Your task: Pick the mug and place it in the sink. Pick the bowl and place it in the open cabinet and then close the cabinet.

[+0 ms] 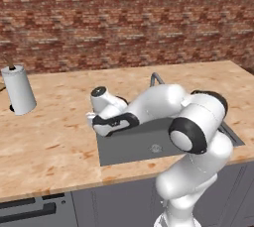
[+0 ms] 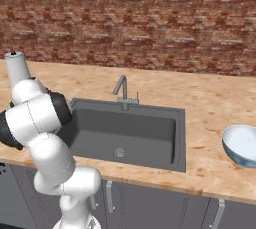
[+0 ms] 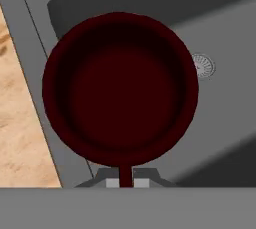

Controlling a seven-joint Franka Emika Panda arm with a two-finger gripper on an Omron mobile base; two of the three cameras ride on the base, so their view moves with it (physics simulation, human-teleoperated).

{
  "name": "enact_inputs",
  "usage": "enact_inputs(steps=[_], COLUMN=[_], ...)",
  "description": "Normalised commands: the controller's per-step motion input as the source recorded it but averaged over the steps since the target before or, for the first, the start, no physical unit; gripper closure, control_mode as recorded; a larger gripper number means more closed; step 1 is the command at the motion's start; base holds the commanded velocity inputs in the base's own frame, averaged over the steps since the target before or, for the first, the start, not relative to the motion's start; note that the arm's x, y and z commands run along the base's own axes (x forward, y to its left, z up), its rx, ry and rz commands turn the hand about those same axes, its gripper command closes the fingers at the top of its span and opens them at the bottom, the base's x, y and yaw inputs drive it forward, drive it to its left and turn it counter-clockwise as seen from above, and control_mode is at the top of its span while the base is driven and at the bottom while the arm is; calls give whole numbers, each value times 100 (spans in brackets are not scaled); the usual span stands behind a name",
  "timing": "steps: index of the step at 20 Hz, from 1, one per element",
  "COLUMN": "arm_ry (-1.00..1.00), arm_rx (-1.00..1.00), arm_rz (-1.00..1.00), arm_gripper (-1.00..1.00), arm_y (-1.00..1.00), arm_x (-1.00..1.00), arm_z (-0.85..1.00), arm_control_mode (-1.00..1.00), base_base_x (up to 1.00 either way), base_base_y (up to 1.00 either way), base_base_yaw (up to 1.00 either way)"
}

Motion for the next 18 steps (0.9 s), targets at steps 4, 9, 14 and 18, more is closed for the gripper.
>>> enact_inputs(steps=[4,9,14,18], arm_ry=[8,9,3,2], arm_rx=[0,0,0,0], arm_rz=[-37,-21,-1,-1], arm_gripper=[100,100,100,100], arm_y=[-96,-64,-35,-28], arm_x=[1,26,14,8], arm_z=[11,-28,-36,-28], arm_control_mode=[-100,-100,-100,-100], base_base_x=[0,0,0,0], base_base_y=[0,0,0,0], base_base_yaw=[0,0,0,0])
